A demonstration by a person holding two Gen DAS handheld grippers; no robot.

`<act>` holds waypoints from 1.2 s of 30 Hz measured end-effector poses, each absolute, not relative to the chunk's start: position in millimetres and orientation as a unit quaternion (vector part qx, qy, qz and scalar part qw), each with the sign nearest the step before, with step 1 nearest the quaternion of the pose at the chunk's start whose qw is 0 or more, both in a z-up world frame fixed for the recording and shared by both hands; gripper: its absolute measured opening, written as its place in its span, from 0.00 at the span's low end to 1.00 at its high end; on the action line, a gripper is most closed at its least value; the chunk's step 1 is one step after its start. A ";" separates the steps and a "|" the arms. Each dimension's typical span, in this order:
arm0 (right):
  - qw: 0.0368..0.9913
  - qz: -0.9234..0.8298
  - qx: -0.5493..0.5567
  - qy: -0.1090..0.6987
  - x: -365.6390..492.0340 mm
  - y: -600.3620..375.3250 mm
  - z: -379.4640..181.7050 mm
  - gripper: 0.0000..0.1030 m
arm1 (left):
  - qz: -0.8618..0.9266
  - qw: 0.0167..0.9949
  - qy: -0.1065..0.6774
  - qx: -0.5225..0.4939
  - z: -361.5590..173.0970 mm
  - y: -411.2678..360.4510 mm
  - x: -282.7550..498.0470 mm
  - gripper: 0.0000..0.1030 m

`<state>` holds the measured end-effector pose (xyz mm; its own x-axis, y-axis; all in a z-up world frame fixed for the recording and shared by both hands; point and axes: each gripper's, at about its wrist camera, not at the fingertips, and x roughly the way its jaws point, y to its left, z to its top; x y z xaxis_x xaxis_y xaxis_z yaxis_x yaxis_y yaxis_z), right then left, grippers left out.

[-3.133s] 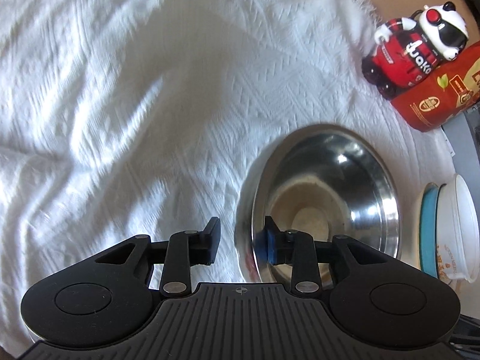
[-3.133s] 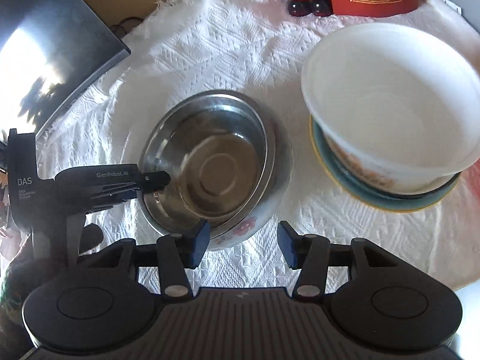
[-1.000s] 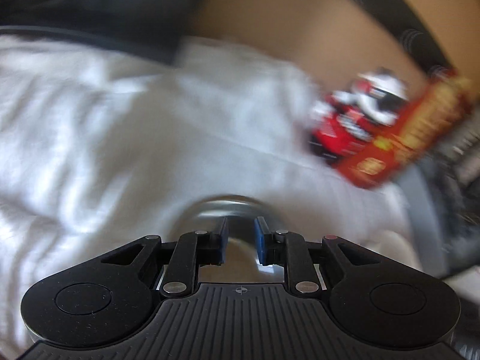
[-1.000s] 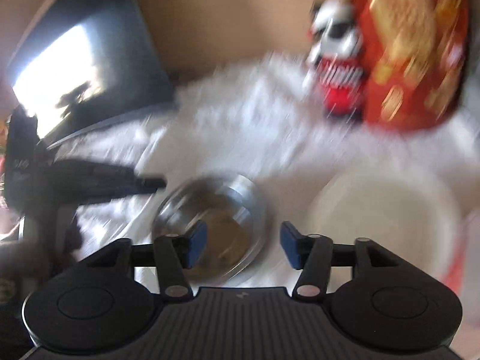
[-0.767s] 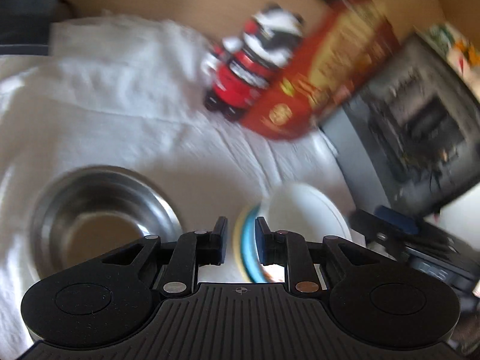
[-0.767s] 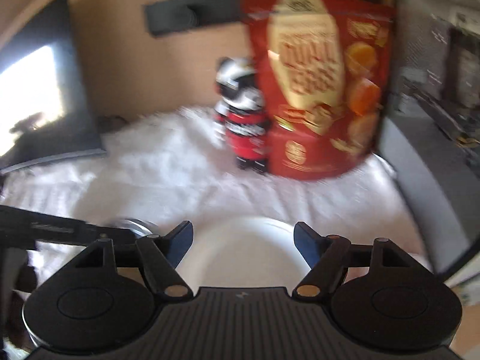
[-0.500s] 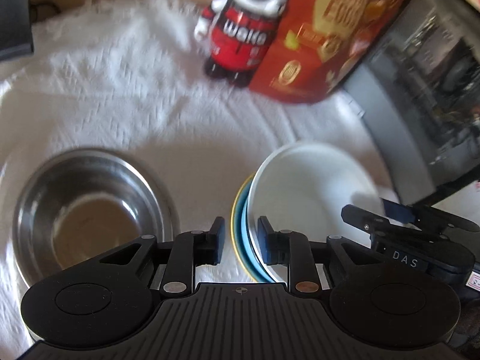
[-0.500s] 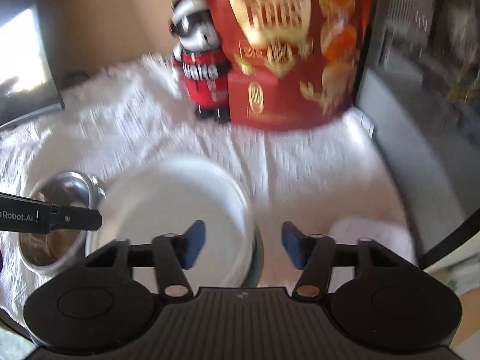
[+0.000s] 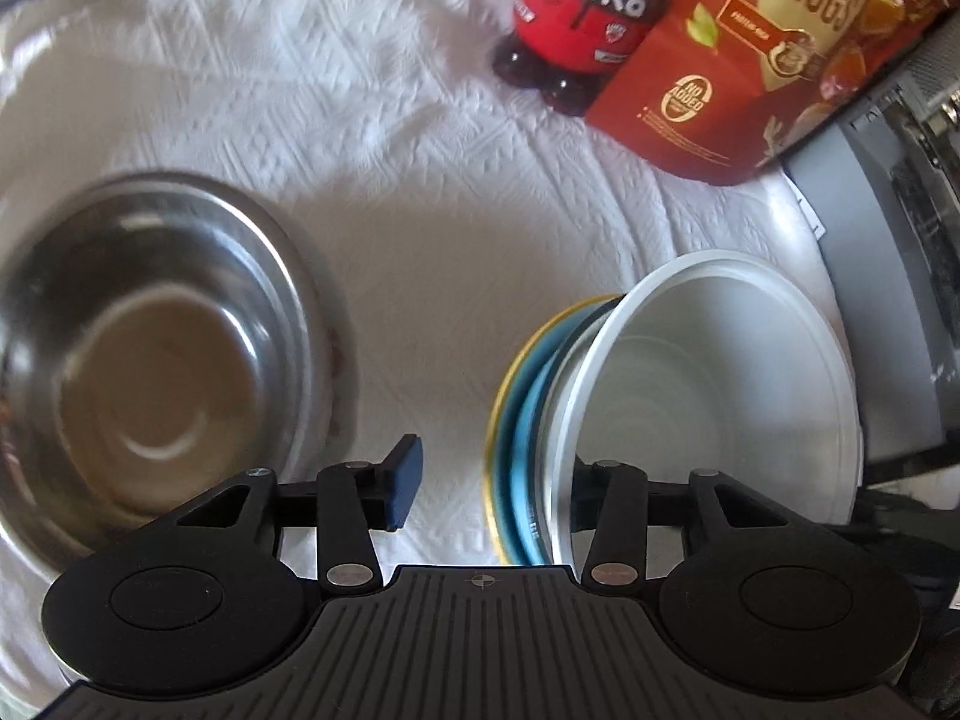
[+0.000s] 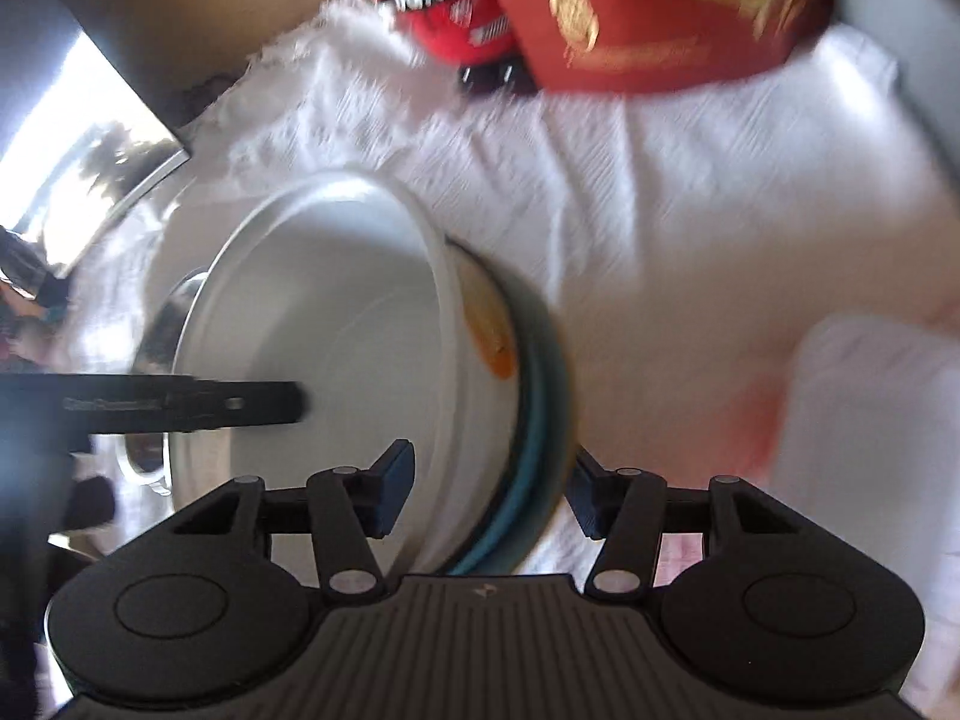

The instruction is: Organize plates and bowls

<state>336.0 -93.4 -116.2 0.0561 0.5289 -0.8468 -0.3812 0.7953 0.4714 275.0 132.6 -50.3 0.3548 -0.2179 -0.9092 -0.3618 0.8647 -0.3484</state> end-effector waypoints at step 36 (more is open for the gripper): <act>0.672 0.319 0.100 0.660 327.5 -50.6 -134.5 0.58 | -0.012 0.763 0.596 -0.250 -56.2 151.8 257.8 0.44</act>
<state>327.5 -50.6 -134.5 -0.0759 0.5619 -0.8237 -0.2971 0.7759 0.5566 257.8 151.8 -56.2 0.2896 -0.3161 -0.9035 -0.2800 0.8746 -0.3958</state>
